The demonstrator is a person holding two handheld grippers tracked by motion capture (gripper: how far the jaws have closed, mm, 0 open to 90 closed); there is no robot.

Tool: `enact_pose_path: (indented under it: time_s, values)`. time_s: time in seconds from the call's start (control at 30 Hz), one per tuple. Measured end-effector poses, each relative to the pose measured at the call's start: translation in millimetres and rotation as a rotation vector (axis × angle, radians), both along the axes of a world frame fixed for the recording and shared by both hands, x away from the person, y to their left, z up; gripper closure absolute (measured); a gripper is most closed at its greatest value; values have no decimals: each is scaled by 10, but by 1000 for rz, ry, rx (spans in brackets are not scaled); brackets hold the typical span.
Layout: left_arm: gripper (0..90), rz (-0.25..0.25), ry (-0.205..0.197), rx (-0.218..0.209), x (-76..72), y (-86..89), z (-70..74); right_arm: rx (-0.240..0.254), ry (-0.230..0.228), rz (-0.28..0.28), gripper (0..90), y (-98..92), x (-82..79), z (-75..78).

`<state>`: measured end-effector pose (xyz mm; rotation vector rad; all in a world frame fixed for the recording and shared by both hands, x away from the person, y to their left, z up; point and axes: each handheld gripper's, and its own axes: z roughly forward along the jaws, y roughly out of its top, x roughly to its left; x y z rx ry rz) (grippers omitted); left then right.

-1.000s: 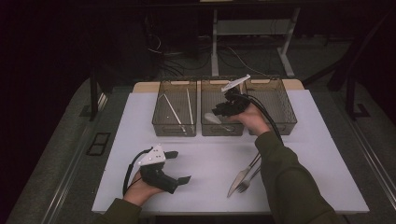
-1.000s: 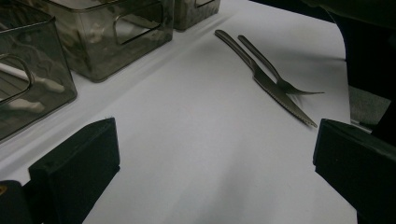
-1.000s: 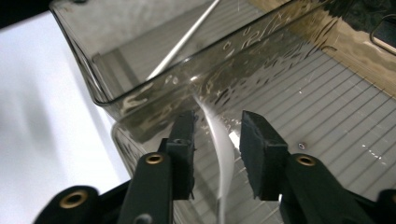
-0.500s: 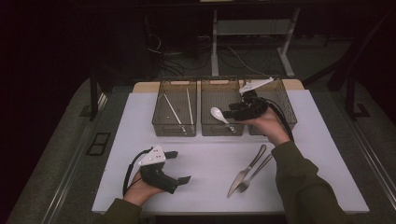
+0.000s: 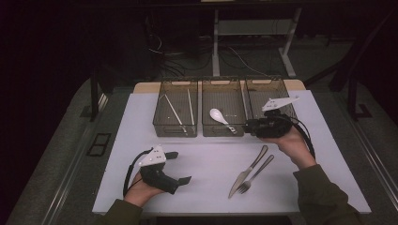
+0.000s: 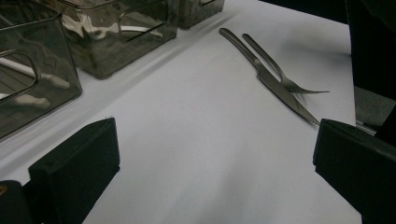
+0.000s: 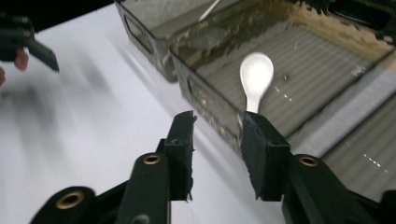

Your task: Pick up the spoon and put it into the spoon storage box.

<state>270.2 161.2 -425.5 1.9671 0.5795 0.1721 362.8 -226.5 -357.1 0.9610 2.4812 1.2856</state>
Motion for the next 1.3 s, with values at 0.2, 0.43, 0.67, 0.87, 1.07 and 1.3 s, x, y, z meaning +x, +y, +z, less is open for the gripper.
enact_pose_path:
  time_s: [0.2,0.43,0.67,0.87,1.07,1.3]
  values:
    - [0,3,0,1,-4,-1,1,-44,18,-20,747,-174,-148,-126]
    - [0,5,-3,-3,-8,6,4,-84,49,-51,855,-392,-272,-310]
    - [0,6,-3,0,-11,16,9,-142,81,-60,894,-479,-358,-463]
    - [0,6,-3,-1,-11,13,9,-203,110,-77,894,-527,-373,-592]
    - [0,3,-7,4,-10,17,12,-222,141,-92,894,-546,-310,-687]
    - [0,4,-6,3,-9,12,9,-237,163,-95,894,-544,-254,-755]
